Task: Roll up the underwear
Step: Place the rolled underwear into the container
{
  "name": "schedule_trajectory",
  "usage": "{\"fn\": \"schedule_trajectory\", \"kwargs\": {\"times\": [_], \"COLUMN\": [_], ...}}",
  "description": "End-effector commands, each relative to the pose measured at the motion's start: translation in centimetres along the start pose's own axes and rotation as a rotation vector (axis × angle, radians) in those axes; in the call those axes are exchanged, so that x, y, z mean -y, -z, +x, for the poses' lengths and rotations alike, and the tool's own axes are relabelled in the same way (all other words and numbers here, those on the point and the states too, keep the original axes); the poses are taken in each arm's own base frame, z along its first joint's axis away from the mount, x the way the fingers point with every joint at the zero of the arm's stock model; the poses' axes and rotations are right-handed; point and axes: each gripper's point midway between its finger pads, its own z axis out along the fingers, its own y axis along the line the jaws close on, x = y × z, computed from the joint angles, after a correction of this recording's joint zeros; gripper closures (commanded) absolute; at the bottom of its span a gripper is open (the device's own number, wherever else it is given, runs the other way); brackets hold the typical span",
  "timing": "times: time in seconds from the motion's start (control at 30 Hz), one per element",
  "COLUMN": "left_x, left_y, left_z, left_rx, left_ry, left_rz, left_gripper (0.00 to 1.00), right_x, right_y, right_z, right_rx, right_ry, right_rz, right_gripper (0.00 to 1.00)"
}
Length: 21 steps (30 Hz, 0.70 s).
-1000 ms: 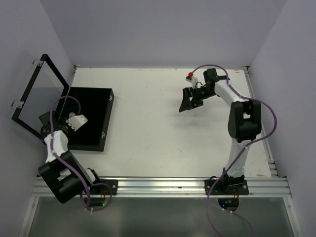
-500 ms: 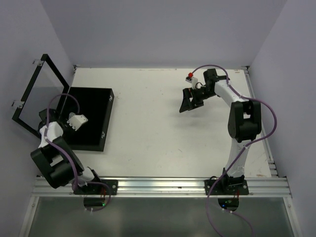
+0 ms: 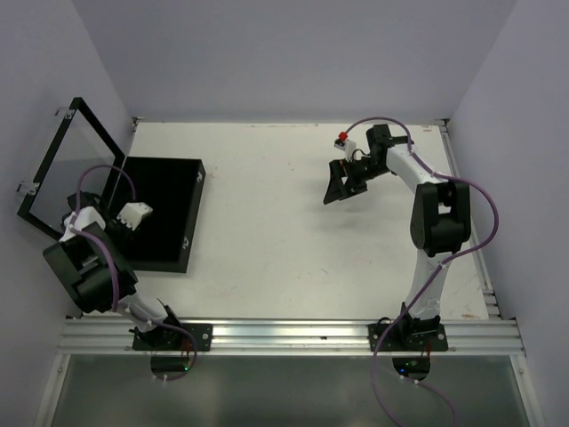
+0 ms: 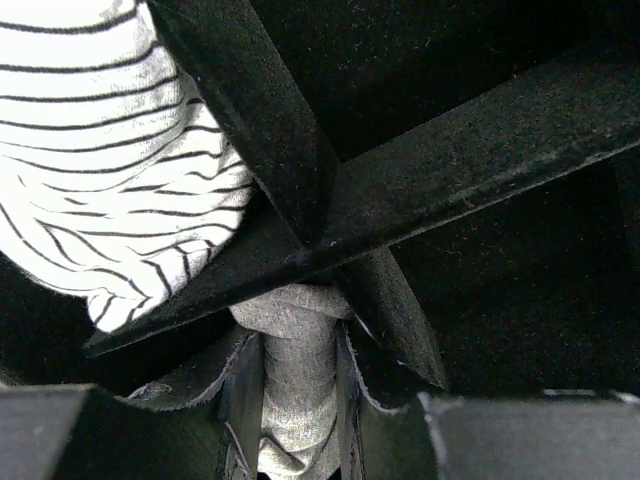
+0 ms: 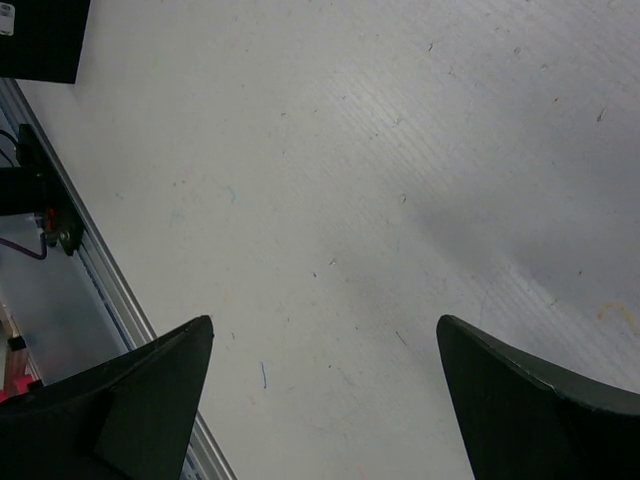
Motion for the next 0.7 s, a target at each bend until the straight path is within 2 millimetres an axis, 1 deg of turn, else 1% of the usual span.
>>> {"fn": "schedule_trajectory", "kwargs": {"times": [0.0, 0.03, 0.07, 0.2, 0.23, 0.3, 0.43, 0.53, 0.63, 0.67], "left_x": [3.8, 3.4, 2.9, 0.8, 0.5, -0.2, -0.9, -1.6, -2.7, -3.4], "left_y": [-0.8, -0.4, 0.0, 2.1, 2.3, 2.8, 3.0, 3.5, 4.5, 5.1], "left_z": [-0.7, -0.9, -1.2, -2.0, -2.1, -2.1, -2.0, -2.2, -3.1, -3.6], "left_rx": [0.061, 0.068, 0.073, 0.086, 0.085, 0.077, 0.055, 0.059, 0.081, 0.093], "left_ry": [0.024, 0.017, 0.008, -0.022, -0.026, -0.034, -0.053, -0.062, -0.075, -0.081], "left_rz": [0.128, 0.108, 0.085, -0.012, -0.023, -0.045, -0.055, -0.073, -0.113, -0.135], "left_gripper": [0.72, 0.69, 0.64, 0.57, 0.54, 0.52, 0.45, 0.43, 0.43, 0.43], "right_x": [-0.6, -0.7, -0.8, -1.0, -1.1, -1.1, -1.2, -1.3, -1.3, -1.3], "right_y": [1.3, 1.4, 1.3, 1.3, 1.4, 1.4, 1.5, 1.6, 1.5, 1.5], "right_z": [-1.1, -1.2, -1.2, -1.4, -1.4, -1.4, -1.4, -1.5, -1.4, -1.4], "right_rx": [0.026, 0.03, 0.03, 0.038, 0.041, 0.043, 0.045, 0.048, 0.048, 0.048], "right_ry": [0.046, 0.048, 0.044, 0.04, 0.042, 0.041, 0.044, 0.047, 0.048, 0.049], "right_rz": [0.016, 0.013, 0.01, 0.002, 0.0, -0.003, -0.001, 0.001, 0.0, -0.001], "right_gripper": [0.01, 0.02, 0.01, 0.01, 0.01, 0.01, 0.01, 0.02, 0.01, 0.01]}}
